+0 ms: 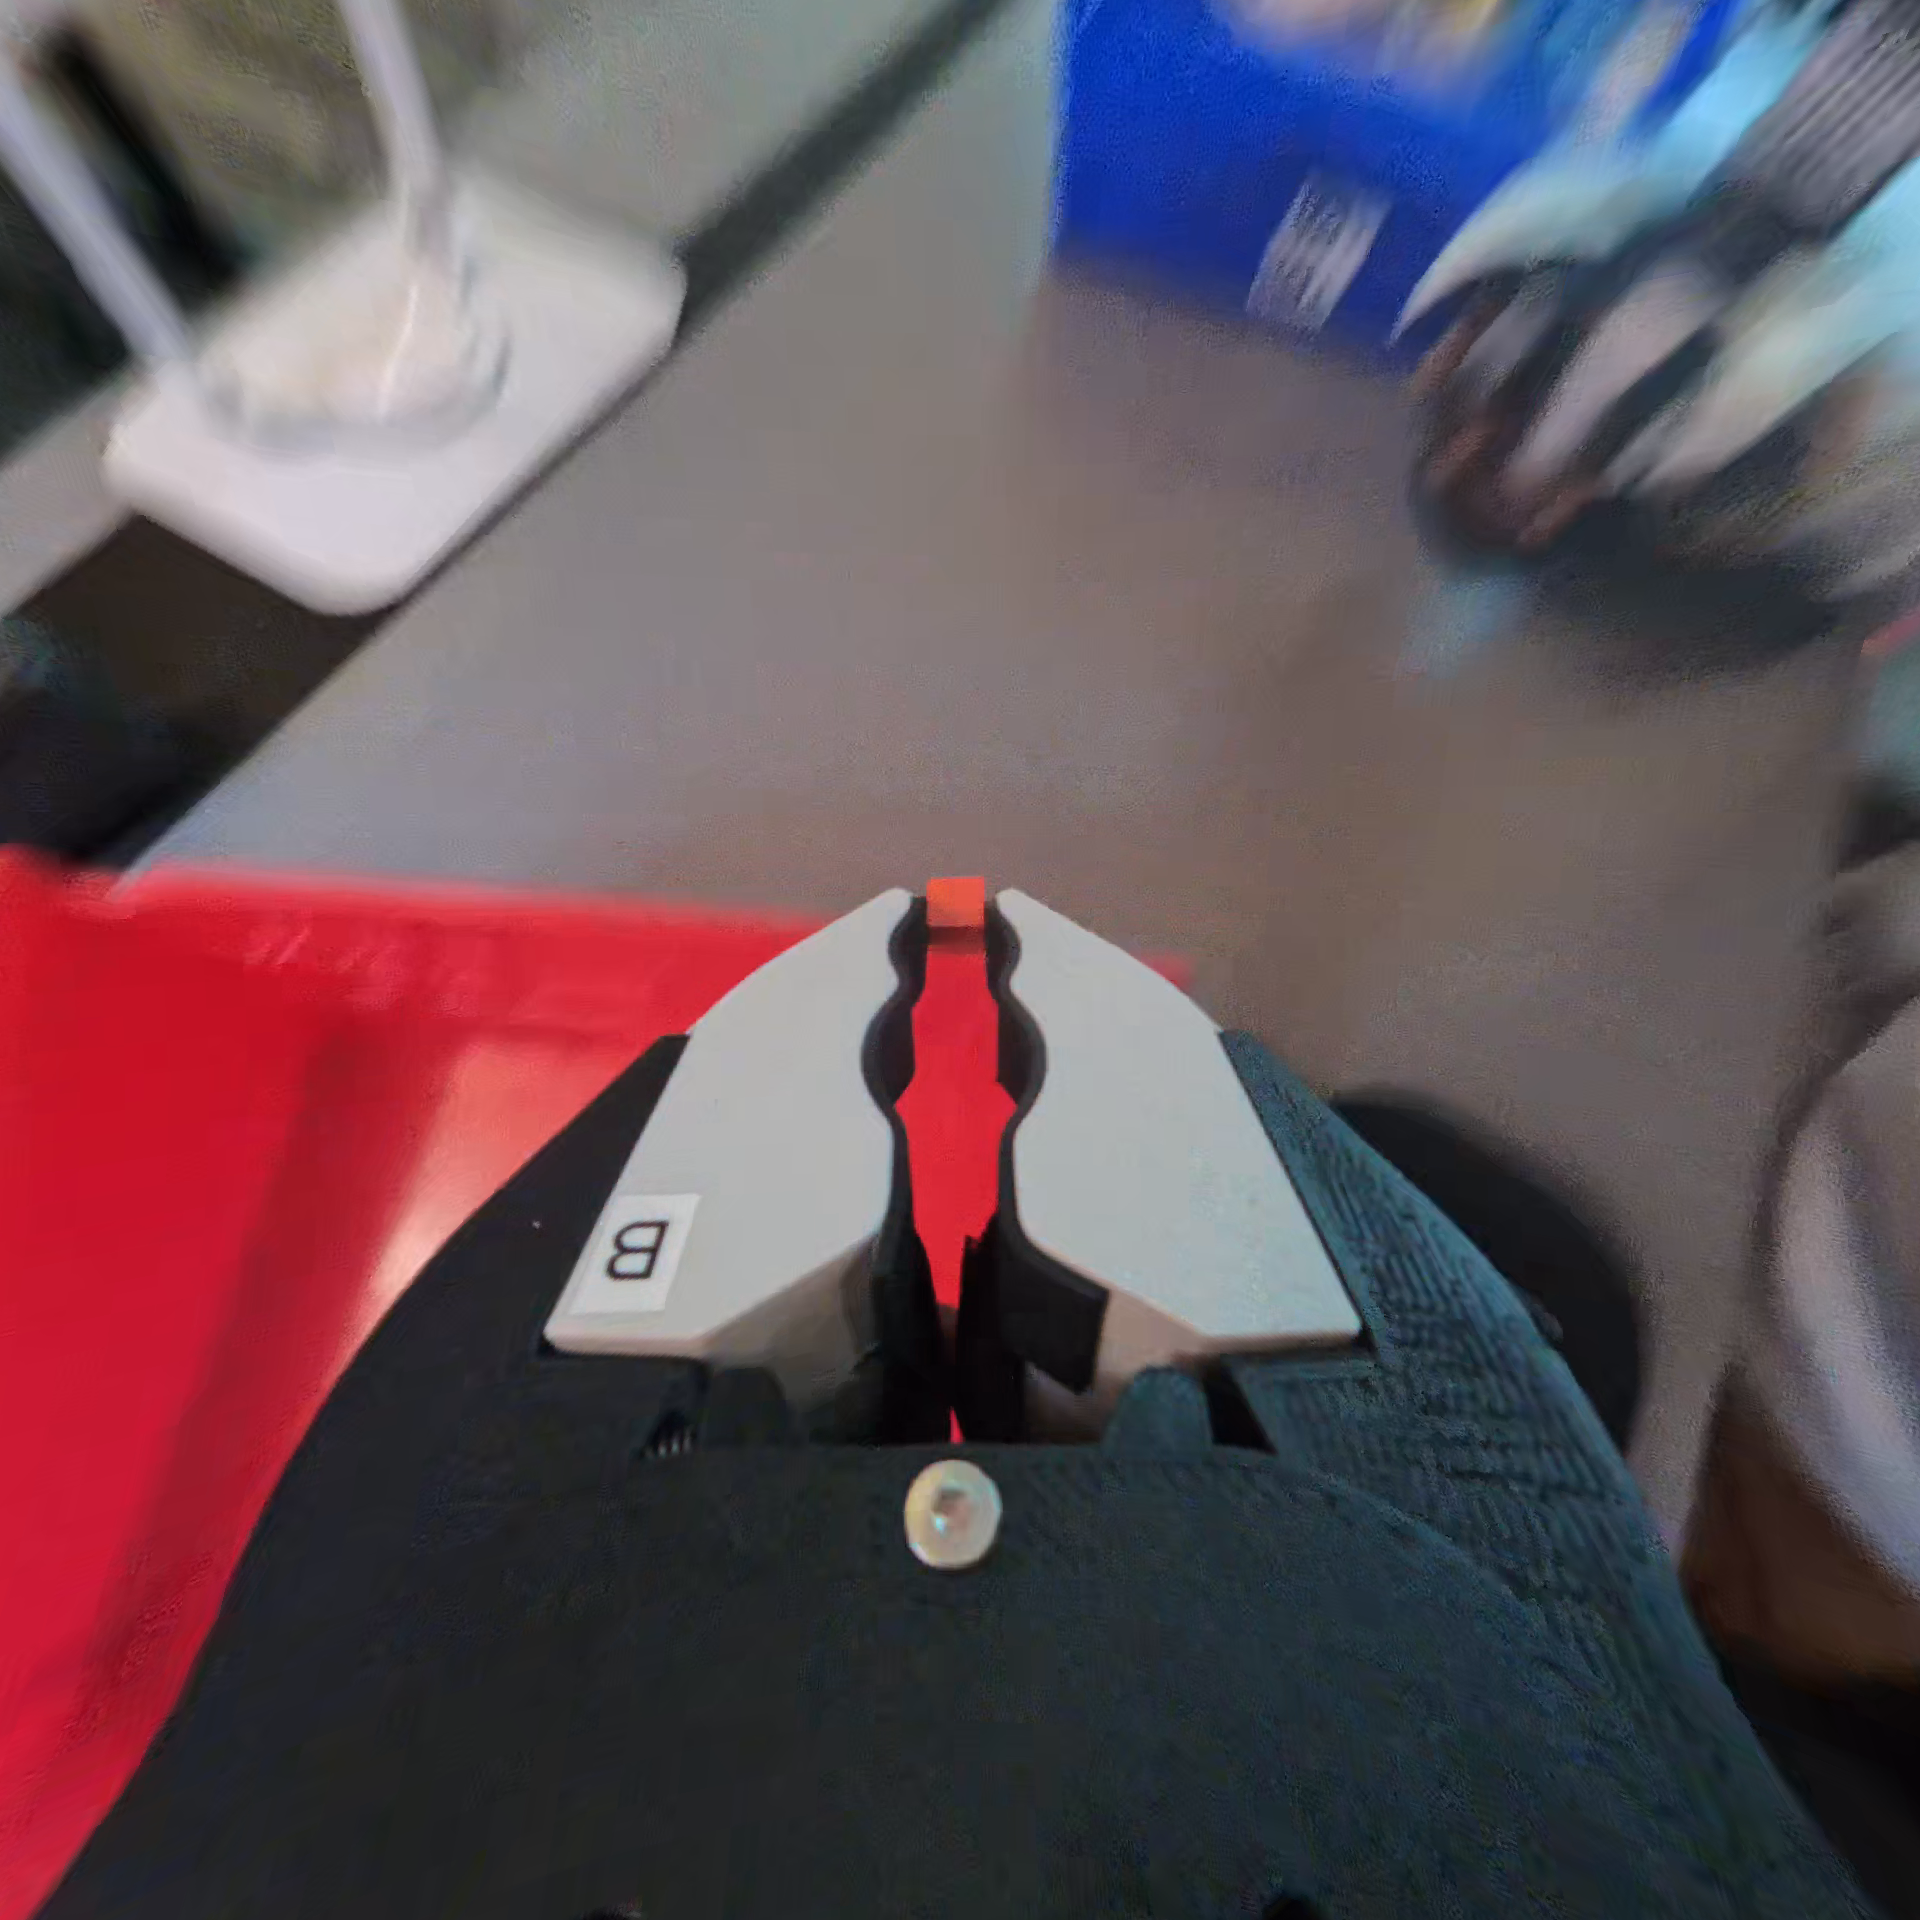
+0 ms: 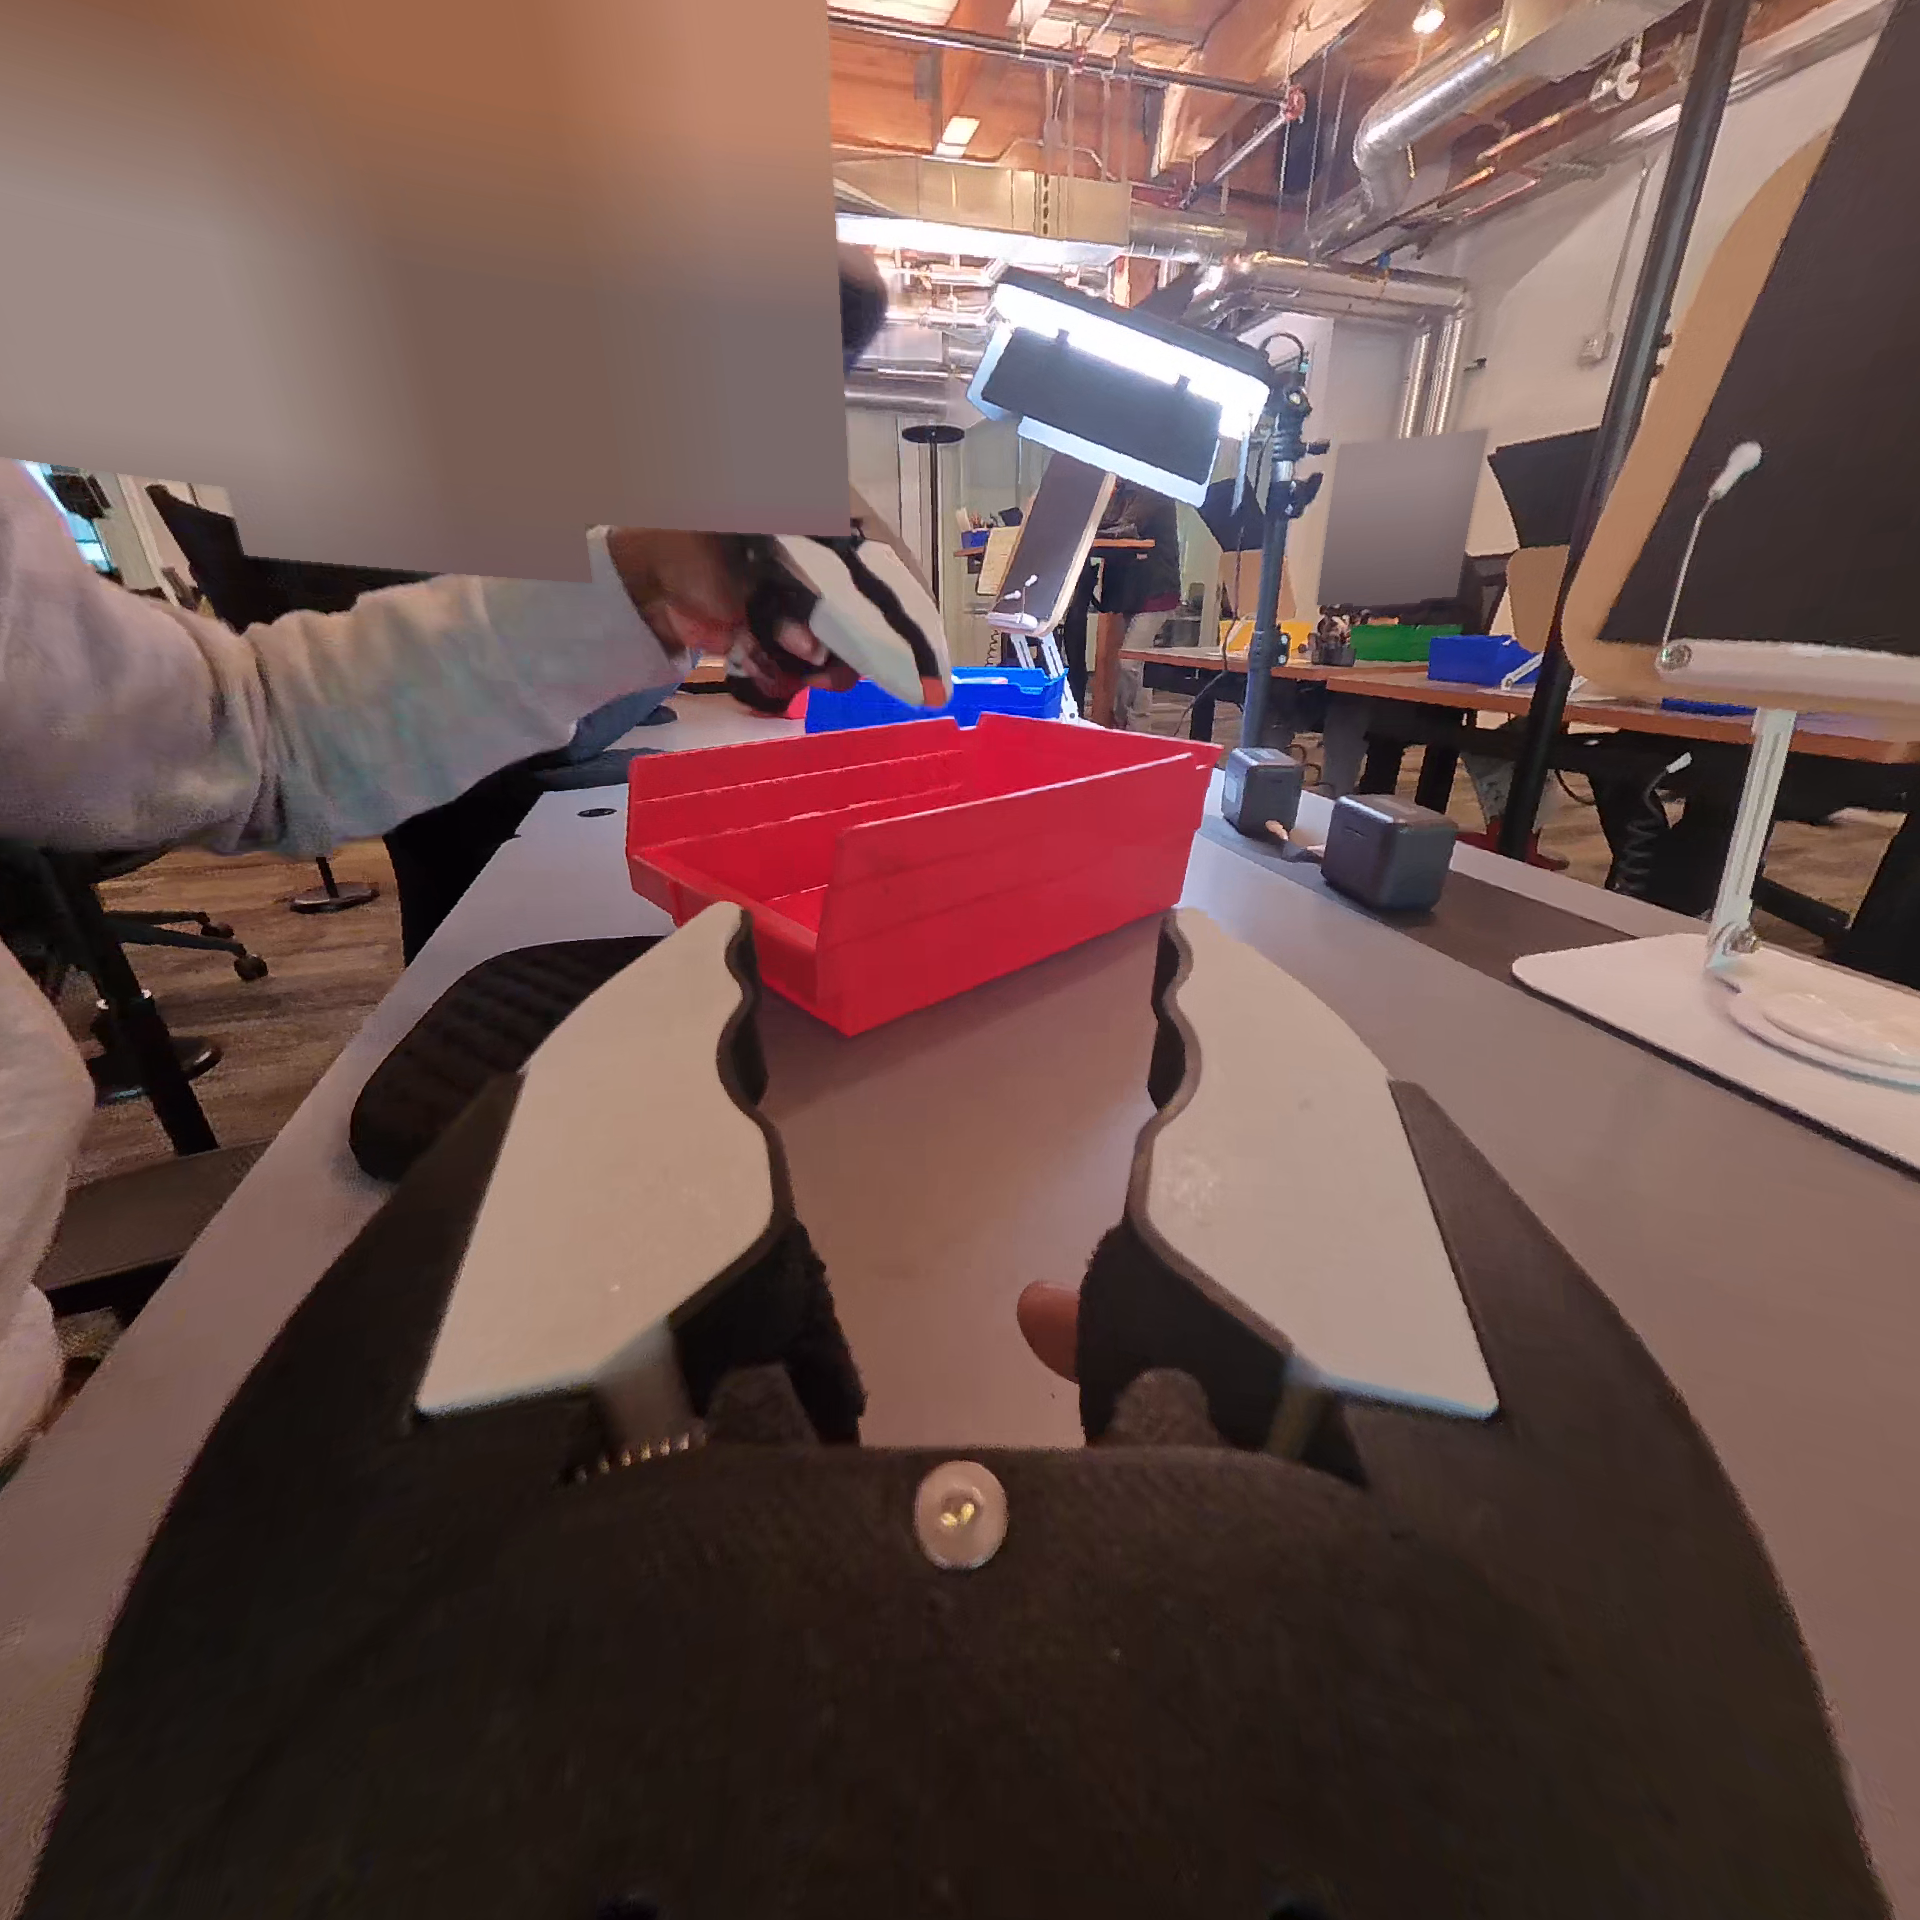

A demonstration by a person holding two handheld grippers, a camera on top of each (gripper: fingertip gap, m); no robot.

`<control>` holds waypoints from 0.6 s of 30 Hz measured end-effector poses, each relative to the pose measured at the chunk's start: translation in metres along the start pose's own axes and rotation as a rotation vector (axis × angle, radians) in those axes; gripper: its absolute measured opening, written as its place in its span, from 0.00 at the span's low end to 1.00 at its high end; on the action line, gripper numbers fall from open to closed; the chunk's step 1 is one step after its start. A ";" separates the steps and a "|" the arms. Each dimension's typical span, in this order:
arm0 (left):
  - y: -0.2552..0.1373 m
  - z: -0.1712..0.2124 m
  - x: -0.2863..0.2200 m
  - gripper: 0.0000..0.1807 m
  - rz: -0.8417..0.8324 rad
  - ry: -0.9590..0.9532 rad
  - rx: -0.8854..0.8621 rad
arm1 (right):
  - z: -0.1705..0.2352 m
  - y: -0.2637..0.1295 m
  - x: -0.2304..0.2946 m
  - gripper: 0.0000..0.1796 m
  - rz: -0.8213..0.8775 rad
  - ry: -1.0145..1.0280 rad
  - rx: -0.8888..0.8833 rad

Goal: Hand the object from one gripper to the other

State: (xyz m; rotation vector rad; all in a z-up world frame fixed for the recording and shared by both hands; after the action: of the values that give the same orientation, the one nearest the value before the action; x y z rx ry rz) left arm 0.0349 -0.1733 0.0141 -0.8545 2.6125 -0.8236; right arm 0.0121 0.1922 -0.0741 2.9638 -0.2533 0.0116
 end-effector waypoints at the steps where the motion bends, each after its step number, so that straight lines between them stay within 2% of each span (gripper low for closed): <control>1: 0.006 -0.007 -0.017 0.05 0.066 -0.022 -0.155 | -0.001 0.000 0.002 0.39 -0.004 -0.018 -0.006; 4: 0.035 -0.019 -0.063 0.05 0.339 -0.141 -0.492 | -0.008 -0.002 0.007 0.35 -0.013 -0.106 -0.028; 7: 0.077 -0.023 -0.097 0.05 0.660 -0.308 -0.616 | -0.023 -0.006 0.015 0.28 -0.032 -0.254 -0.029; 10: 0.120 -0.025 -0.114 0.05 0.894 -0.461 -0.563 | -0.047 -0.009 0.029 0.24 -0.099 -0.501 -0.028; 14: 0.157 -0.021 -0.119 0.05 1.036 -0.508 -0.355 | -0.044 -0.014 0.041 0.21 -0.118 -0.799 0.093; 18: 0.169 -0.008 -0.115 0.05 1.055 -0.492 -0.267 | -0.021 -0.017 0.045 0.16 -0.186 -0.794 0.137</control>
State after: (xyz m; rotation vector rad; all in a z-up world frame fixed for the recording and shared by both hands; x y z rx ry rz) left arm 0.0455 0.0132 -0.0710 0.3026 2.2425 0.0346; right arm 0.0595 0.2050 -0.0551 2.9441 -0.0639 -1.2147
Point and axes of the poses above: each gripper's, where its closed fingertips meet, y out along the fingers, z out of its underside, x = y × z across the jaws, the point moved 10 cm from there along -y, back along the fingers, and after that the axes turned 3 degrees about z, right-handed, at the moved point
